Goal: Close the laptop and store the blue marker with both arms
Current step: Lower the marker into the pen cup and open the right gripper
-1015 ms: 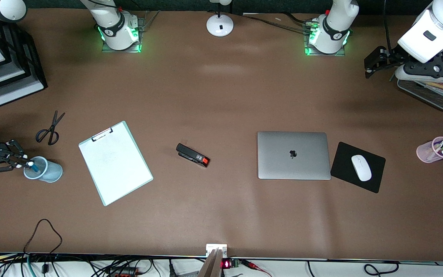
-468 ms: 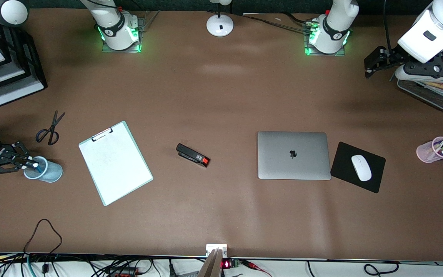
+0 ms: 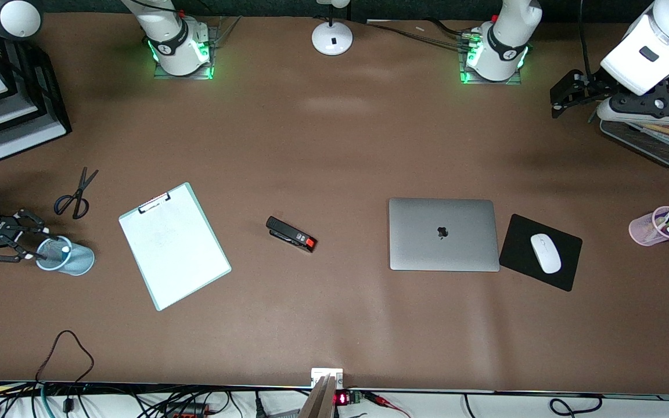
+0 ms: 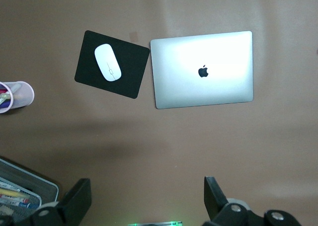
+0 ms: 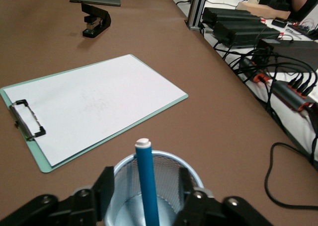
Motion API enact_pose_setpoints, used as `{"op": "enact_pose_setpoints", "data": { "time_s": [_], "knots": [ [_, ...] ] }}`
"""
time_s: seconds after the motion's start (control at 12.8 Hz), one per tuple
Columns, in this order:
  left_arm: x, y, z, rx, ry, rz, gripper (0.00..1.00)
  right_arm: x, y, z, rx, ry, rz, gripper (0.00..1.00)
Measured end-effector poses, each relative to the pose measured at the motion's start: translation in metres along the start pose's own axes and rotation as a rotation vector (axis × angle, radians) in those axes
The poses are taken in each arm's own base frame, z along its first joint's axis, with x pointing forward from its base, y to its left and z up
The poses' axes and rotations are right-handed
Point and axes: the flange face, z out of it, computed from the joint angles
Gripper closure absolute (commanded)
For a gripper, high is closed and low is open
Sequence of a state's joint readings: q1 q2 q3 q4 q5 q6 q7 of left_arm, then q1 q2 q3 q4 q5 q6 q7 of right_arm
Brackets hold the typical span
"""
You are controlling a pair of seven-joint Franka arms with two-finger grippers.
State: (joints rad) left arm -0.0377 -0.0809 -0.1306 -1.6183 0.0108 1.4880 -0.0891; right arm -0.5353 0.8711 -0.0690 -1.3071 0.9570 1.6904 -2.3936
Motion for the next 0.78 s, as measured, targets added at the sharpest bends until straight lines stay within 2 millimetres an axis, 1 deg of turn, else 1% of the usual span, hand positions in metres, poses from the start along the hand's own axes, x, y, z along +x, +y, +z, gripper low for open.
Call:
{"op": "enact_pose_setpoints", "data": {
  "time_s": [0.16, 0.23, 0.31, 0.39, 0.55, 0.62, 0.78],
  "knots": [
    [0.000, -0.001, 0.000, 0.000, 0.000, -0.002, 0.00, 0.010, -0.001, -0.008, 0.052, -0.010, 0.057, 0.00],
    [0.000, -0.002, 0.000, 0.000, 0.000, -0.004, 0.00, 0.021, 0.001, -0.017, 0.072, -0.025, 0.083, 0.00],
    [0.000, -0.003, 0.000, 0.000, 0.000, -0.007, 0.00, 0.037, 0.003, -0.028, 0.089, -0.049, 0.113, 0.00],
    [0.000, -0.005, 0.000, 0.000, 0.000, -0.009, 0.00, 0.057, 0.007, -0.041, 0.102, -0.080, 0.144, 0.00],
    [0.001, -0.006, 0.000, -0.001, -0.001, -0.011, 0.00, 0.107, 0.012, -0.066, 0.114, -0.147, 0.191, 0.00],
    [0.001, -0.006, 0.000, -0.001, -0.001, -0.011, 0.00, 0.133, 0.014, -0.074, 0.120, -0.176, 0.205, 0.00],
    [0.001, -0.006, 0.000, -0.001, -0.001, -0.012, 0.00, 0.180, 0.017, -0.076, 0.147, -0.226, 0.243, 0.00]
  ]
}}
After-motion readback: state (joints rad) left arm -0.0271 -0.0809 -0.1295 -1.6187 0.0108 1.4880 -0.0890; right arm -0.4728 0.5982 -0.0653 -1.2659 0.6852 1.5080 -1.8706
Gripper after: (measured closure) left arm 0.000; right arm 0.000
